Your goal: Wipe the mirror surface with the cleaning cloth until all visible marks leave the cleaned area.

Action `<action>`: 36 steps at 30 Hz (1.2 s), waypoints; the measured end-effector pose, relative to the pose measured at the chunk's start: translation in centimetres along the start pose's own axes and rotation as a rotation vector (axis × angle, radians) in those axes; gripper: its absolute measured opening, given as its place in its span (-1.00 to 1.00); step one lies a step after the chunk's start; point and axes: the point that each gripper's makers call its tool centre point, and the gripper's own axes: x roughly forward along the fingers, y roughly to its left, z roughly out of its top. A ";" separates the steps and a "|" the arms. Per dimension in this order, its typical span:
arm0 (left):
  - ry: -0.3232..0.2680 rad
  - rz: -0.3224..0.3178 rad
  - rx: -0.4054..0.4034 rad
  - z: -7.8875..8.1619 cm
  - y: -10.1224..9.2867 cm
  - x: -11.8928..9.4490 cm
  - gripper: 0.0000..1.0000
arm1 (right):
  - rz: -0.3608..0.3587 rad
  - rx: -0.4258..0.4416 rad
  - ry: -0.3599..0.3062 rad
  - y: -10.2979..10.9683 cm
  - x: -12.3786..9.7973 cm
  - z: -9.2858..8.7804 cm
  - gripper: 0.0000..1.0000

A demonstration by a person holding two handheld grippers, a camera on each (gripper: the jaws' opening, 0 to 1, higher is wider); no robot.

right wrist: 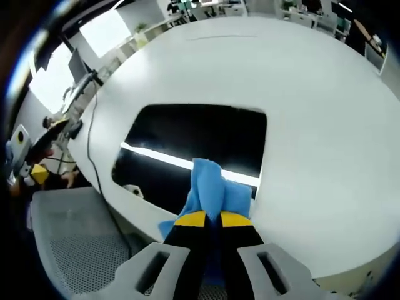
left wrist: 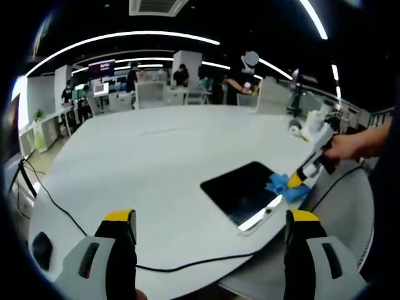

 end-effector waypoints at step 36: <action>0.005 0.011 -0.004 0.0 0.7 0.1 0.99 | -0.021 -0.020 -0.022 -0.9 1.2 3.1 -0.98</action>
